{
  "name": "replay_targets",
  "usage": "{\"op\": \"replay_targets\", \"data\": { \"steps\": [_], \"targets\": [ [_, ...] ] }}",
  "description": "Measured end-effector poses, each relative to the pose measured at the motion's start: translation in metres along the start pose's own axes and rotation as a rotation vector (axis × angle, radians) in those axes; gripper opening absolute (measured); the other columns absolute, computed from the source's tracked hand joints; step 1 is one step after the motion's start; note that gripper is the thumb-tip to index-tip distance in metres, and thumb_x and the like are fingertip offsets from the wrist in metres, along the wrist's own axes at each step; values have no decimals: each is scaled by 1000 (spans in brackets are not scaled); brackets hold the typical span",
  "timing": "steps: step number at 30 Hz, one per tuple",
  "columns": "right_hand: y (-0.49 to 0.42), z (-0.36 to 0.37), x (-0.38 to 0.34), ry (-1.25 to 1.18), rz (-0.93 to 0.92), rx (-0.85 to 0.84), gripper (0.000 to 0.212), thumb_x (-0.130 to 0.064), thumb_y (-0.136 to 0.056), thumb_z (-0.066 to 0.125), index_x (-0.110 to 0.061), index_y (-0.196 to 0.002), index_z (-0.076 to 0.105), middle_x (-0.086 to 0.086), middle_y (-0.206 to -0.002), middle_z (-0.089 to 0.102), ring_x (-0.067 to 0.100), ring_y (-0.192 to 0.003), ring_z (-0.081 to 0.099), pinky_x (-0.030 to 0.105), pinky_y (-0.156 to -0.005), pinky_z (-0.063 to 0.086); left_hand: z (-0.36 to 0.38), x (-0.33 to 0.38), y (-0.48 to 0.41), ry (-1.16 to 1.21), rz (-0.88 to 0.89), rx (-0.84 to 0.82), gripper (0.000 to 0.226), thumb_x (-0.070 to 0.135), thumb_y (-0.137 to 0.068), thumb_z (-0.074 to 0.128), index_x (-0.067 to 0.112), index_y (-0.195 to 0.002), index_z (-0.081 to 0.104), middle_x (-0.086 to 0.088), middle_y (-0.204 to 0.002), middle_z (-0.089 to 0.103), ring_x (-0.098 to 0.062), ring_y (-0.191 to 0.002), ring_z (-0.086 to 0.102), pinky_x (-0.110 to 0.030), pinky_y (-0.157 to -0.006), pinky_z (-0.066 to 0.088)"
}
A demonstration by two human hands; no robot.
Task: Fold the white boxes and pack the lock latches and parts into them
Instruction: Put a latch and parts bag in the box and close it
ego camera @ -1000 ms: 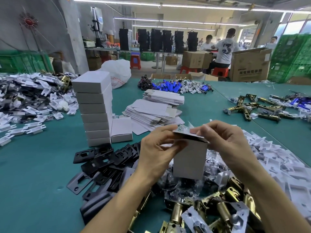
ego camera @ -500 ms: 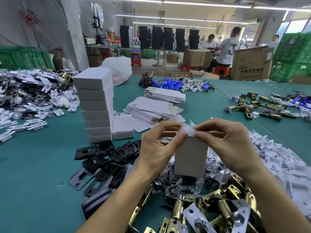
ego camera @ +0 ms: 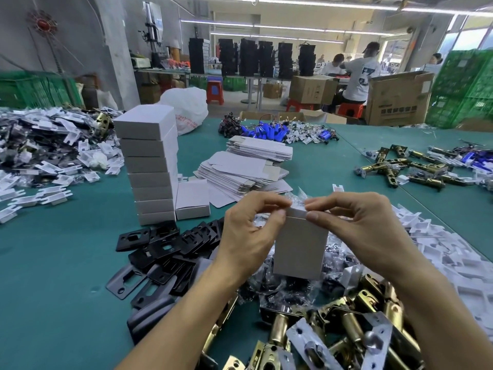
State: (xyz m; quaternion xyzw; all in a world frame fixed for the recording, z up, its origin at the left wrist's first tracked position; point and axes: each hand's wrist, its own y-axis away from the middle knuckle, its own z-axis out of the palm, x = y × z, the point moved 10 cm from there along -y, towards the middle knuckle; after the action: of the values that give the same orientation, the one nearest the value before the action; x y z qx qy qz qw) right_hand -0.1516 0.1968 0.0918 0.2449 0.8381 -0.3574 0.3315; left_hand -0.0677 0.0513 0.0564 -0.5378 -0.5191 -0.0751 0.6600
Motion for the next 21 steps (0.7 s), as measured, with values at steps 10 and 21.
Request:
{"op": "replay_targets", "data": {
  "steps": [10,21],
  "targets": [
    [3,11,-3,-14,-7,-168,32,-33,-68,73,-31,-99,76,-5,-112,72,-9,-100,65,10,-84,52,11,3,5,55,5,-113,27,30,-78,78,11,-92,63,4,-114,71,-14,-105,69,-29,-66,62],
    [3,5,-1,54,-86,-21,25,-18,-75,80,-31,-97,76,-8,-108,72,2,-95,71,26,-83,59,8,-12,4,37,-94,-108,29,29,-80,80,35,-106,68,11,-113,70,-7,-104,67,-20,-68,58]
  ]
}}
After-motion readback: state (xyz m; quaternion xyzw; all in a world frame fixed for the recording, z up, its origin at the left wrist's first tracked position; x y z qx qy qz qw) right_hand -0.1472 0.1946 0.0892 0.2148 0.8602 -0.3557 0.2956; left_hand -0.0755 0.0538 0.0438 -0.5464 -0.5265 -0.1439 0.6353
